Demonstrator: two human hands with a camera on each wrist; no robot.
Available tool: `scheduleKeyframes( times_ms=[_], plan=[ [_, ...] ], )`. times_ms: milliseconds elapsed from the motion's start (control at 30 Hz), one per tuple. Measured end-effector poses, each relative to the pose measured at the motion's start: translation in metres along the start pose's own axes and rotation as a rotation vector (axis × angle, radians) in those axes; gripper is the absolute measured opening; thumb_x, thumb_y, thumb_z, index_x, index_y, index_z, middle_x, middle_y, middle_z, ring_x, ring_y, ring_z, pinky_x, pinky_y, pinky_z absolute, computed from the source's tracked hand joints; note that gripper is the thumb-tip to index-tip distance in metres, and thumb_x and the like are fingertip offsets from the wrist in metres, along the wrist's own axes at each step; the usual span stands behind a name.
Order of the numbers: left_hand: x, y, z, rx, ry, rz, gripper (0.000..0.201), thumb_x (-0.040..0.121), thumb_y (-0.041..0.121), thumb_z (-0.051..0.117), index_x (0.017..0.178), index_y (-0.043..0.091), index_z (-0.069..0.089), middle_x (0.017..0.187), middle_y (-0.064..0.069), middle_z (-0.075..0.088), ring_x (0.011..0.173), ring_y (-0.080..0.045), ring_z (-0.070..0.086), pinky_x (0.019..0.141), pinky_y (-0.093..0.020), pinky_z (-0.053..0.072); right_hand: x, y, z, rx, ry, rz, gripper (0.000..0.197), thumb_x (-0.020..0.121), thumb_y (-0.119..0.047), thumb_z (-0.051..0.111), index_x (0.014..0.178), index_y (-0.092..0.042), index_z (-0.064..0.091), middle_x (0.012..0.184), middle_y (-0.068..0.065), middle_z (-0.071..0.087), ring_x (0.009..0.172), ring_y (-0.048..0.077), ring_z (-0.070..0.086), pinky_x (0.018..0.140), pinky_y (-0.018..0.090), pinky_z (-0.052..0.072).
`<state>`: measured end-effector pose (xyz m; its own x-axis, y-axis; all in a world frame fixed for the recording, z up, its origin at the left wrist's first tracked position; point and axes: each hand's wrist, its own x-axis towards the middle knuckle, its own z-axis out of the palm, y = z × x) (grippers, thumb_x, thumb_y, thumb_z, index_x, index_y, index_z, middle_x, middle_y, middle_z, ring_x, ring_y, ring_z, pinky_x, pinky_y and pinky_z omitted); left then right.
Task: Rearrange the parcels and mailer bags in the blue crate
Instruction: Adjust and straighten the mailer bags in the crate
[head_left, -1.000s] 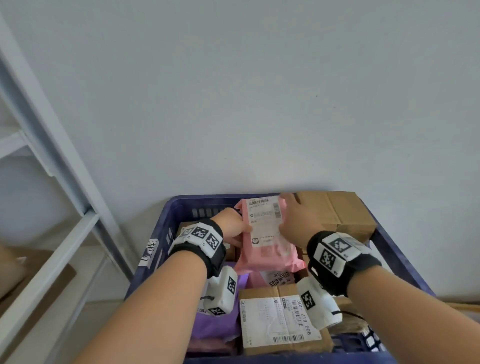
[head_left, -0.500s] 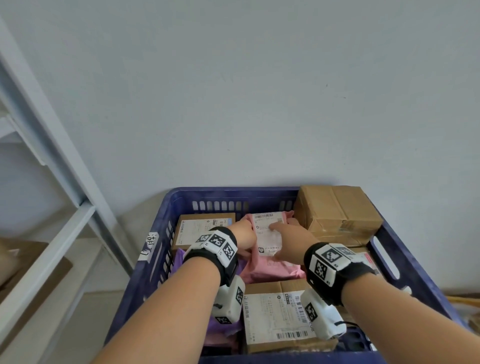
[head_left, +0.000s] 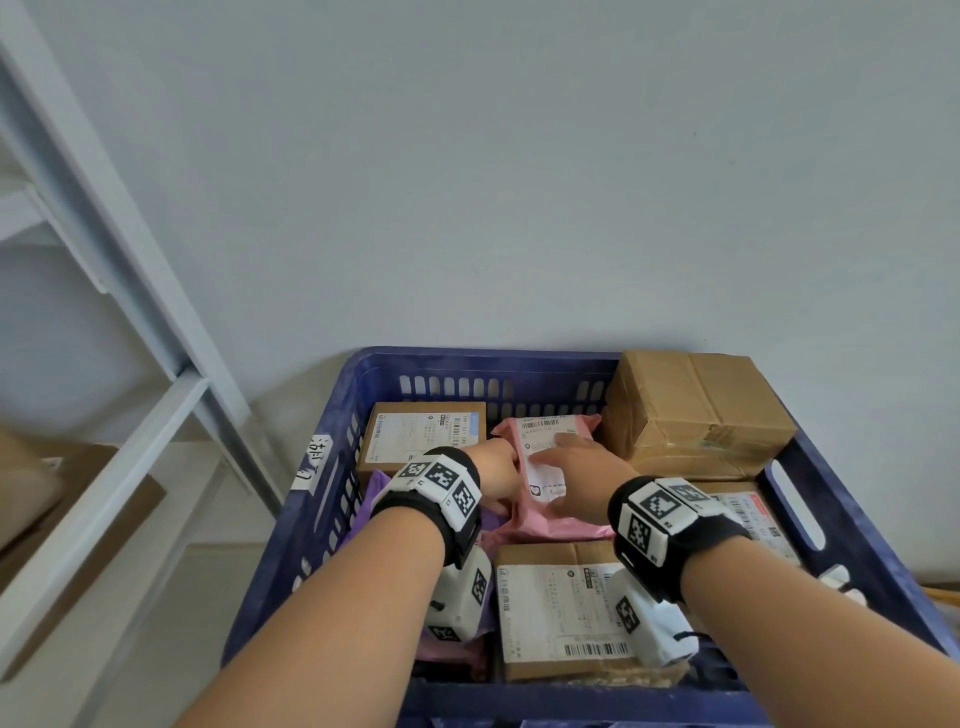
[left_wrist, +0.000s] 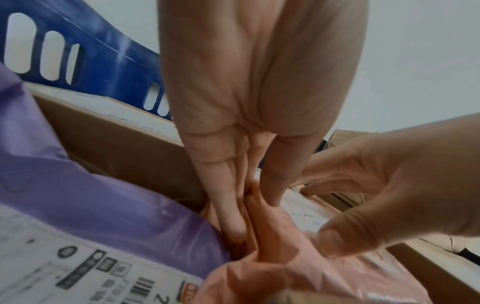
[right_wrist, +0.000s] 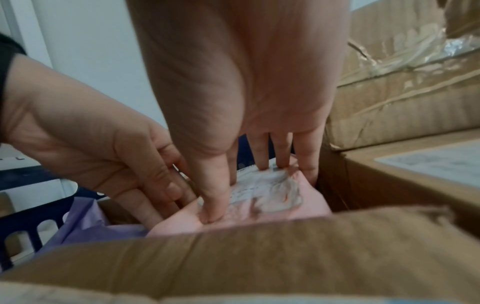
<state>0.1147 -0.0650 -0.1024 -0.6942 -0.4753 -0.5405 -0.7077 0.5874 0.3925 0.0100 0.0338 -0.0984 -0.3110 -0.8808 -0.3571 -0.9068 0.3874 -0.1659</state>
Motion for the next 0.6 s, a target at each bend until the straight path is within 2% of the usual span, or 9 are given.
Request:
scheduleKeyframes(
  times_ms=[133,233,333,400,500,600],
  plan=[
    [-0.01,-0.003,0.0,-0.015,-0.035,-0.006,0.029,0.09,0.01,0.061,0.119,0.006,0.065,0.118,-0.011,0.069,0.104,-0.026,0.067,0.089,-0.035,0.054,-0.002,0.002,0.003,-0.004,-0.008,-0.006,0.071,0.083,-0.034,0.07,0.146,-0.029,0.037,0.154,0.005,0.029,0.14,0.027,0.029,0.116,0.041,0.027],
    [-0.024,-0.002,-0.006,0.052,-0.051,-0.008,0.036,0.094,0.013,0.056,0.129,0.004,0.06,0.129,-0.014,0.063,0.11,-0.026,0.062,0.097,-0.036,0.05,-0.006,0.0,0.0,-0.018,-0.019,0.0,0.071,0.084,-0.033,0.069,0.146,-0.028,0.036,0.154,0.005,0.029,0.14,0.027,0.03,0.116,0.041,0.028],
    [-0.039,-0.005,-0.015,0.108,-0.083,-0.004,0.044,0.096,0.018,0.055,0.139,0.012,0.052,0.143,-0.007,0.052,0.125,-0.023,0.052,0.106,-0.036,0.042,-0.01,-0.005,-0.008,-0.06,-0.025,-0.014,0.068,0.085,-0.03,0.069,0.145,-0.027,0.039,0.148,0.005,0.038,0.133,0.025,0.041,0.112,0.038,0.035],
    [-0.047,-0.006,-0.019,0.195,-0.132,-0.017,0.046,0.098,0.02,0.052,0.144,0.015,0.047,0.149,-0.003,0.046,0.134,-0.023,0.045,0.11,-0.035,0.037,-0.012,-0.009,-0.013,-0.064,0.009,-0.048,0.056,0.086,-0.027,0.066,0.139,-0.026,0.048,0.142,0.004,0.047,0.127,0.022,0.048,0.109,0.036,0.039],
    [-0.051,-0.009,-0.018,0.359,-0.169,-0.107,0.049,0.098,0.025,0.052,0.145,0.014,0.045,0.149,-0.005,0.045,0.135,-0.025,0.043,0.112,-0.037,0.035,-0.018,-0.014,-0.018,-0.037,0.074,-0.101,0.032,0.089,-0.028,0.063,0.121,-0.025,0.063,0.128,0.0,0.061,0.115,0.018,0.057,0.101,0.033,0.046],
    [-0.05,-0.019,-0.011,0.495,-0.212,-0.214,0.054,0.092,0.036,0.06,0.141,0.015,0.05,0.141,-0.005,0.054,0.126,-0.025,0.053,0.107,-0.042,0.043,-0.027,-0.02,-0.016,0.007,-0.045,-0.156,0.033,0.085,-0.04,0.067,0.112,-0.022,0.069,0.113,-0.002,0.067,0.104,0.016,0.061,0.095,0.031,0.049]
  ],
)
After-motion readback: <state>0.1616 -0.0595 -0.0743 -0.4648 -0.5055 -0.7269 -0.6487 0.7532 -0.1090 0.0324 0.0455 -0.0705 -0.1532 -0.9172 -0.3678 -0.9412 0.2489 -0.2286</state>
